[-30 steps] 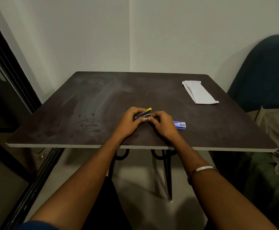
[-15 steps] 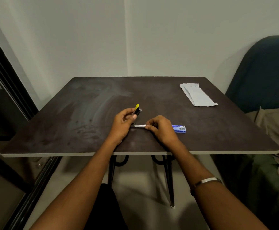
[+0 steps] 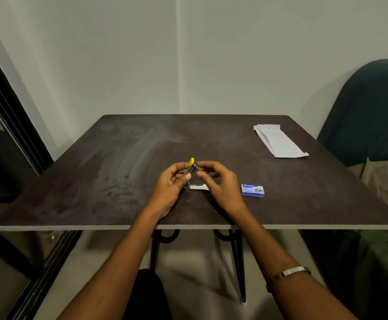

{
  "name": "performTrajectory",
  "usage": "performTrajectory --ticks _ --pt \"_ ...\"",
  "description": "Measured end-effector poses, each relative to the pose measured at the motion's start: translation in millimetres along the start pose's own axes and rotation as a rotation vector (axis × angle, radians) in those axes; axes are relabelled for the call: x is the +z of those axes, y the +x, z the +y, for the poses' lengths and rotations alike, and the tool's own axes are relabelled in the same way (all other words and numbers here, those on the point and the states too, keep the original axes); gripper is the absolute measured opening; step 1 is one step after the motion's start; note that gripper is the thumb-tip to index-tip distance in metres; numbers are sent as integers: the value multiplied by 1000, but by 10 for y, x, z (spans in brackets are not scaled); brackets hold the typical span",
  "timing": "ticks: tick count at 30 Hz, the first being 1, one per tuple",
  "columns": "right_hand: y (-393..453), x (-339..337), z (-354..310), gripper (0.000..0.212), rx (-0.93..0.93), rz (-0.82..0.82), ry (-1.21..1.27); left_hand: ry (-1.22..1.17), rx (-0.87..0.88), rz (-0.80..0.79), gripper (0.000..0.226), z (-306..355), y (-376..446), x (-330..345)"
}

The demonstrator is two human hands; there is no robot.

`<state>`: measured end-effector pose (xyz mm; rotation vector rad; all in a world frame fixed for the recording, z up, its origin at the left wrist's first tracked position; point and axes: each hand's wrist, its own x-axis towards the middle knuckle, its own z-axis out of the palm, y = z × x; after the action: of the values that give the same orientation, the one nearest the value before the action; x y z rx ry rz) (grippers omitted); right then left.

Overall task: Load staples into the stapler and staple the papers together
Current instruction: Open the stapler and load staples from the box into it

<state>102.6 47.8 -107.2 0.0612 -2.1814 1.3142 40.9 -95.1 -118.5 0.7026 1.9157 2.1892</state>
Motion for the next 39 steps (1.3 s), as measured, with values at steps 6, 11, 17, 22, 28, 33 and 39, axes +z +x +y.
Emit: performTrajectory --ticks 6,11,17,22,28,33,39 --pt "45 62 14 17 27 55 72 42 11 -24 26 25 -15 18" --pt "31 61 16 14 85 63 112 104 22 -38 27 21 -17 23" --pt "22 64 11 10 119 33 186 179 18 -20 29 22 -17 20" --pt "16 59 24 8 108 9 169 197 15 -21 29 56 -33 31" --pt "20 42 41 10 102 10 137 178 27 -9 27 69 -47 15" --pt "15 29 40 10 93 14 136 156 83 -2 27 74 -30 13" --pt "-5 43 35 7 77 2 128 198 97 38 26 46 -17 -1"
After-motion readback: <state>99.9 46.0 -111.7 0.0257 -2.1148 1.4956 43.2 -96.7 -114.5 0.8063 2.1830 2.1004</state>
